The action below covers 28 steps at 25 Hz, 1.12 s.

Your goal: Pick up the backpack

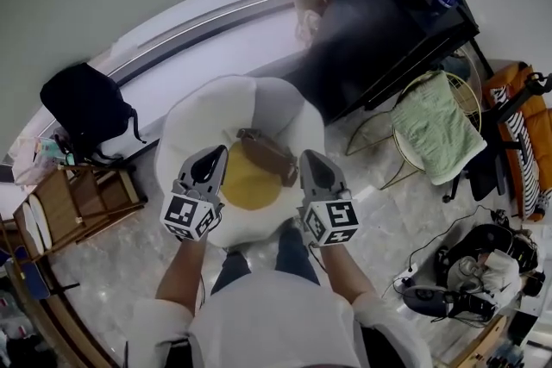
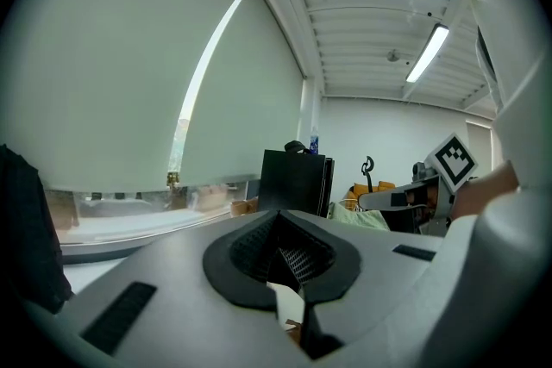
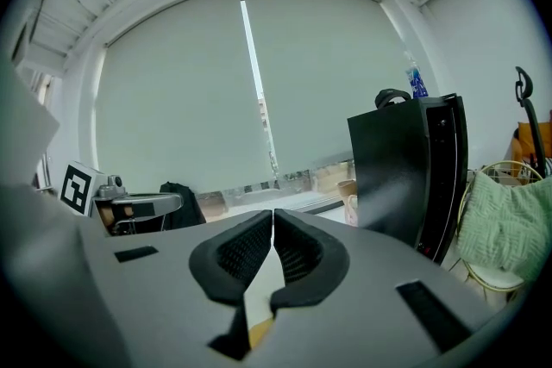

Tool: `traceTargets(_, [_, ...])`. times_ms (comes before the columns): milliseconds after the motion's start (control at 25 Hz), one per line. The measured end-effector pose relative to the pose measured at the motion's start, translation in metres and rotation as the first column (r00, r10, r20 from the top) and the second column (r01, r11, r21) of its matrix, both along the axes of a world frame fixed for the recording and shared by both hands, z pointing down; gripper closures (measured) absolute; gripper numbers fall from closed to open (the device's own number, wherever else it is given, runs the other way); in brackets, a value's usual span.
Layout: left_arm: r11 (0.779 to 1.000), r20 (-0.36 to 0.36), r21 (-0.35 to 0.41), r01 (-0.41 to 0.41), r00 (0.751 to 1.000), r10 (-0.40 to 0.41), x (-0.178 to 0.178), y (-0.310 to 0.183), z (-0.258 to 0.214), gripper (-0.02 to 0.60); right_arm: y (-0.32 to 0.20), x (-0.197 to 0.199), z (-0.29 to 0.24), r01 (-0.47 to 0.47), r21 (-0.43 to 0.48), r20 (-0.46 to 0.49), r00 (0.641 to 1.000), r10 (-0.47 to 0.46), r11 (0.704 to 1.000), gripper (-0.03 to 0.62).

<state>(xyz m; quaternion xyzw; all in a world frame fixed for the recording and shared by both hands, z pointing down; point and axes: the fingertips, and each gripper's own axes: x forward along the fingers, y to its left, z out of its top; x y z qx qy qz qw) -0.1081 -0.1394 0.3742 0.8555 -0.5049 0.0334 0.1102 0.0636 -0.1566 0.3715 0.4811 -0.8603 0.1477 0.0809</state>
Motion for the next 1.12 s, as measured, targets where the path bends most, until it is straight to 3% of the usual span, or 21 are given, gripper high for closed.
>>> traceTargets(560, [0.997,-0.001,-0.077,-0.005,1.000,0.005,0.010,-0.023,0.075,0.549,-0.028,0.013,0.074,-0.013,-0.068,-0.032,0.999,0.011,0.998,0.563])
traceTargets(1120, [0.996,-0.004,-0.090,-0.010,1.000,0.010,0.011,-0.049,0.129,0.549,-0.045,0.011,0.135,-0.007,-0.086,-0.058,0.998,0.002,0.996,0.563])
